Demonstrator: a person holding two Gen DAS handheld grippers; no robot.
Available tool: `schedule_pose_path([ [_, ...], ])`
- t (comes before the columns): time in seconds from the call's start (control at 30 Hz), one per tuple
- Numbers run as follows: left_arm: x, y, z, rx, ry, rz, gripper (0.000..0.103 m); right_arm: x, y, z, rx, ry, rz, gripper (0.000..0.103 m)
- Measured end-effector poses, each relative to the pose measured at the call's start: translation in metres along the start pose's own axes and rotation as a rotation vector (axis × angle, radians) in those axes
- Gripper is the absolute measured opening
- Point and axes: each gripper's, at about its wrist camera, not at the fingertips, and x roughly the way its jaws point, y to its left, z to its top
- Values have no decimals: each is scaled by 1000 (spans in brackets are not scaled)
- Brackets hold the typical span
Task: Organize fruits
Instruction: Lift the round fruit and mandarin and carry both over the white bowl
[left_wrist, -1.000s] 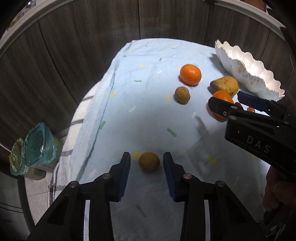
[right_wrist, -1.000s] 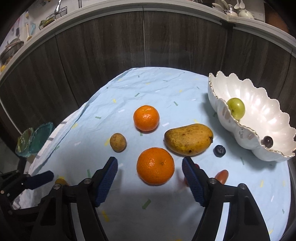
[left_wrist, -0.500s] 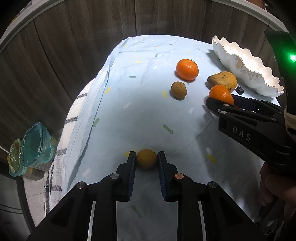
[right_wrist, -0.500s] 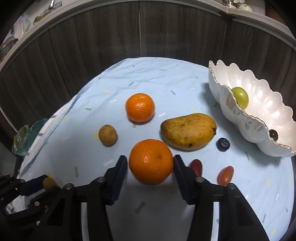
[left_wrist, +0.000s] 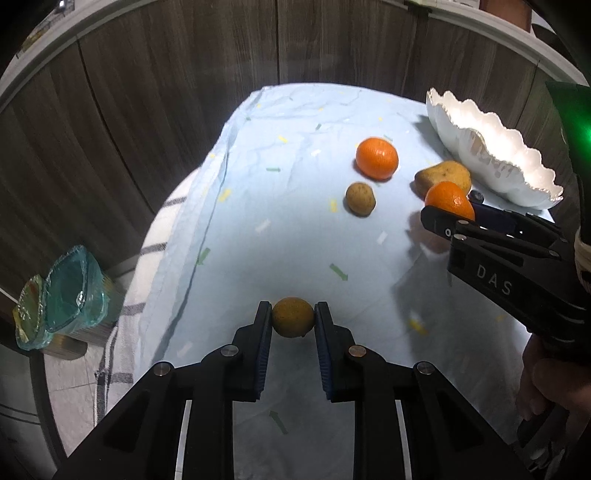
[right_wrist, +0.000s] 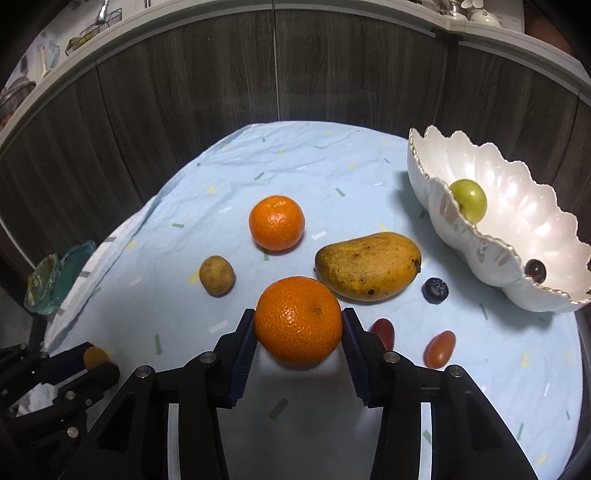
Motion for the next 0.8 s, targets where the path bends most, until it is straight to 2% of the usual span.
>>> schedule_pose_path([
  [0.37, -24, 1, 8, 7, -85, 17, 23, -33, -3, 4, 18, -43, -10, 46],
  [0.8, -57, -24, 24, 113, -218, 30, 23, -78, -22, 13, 65, -122, -42, 46],
])
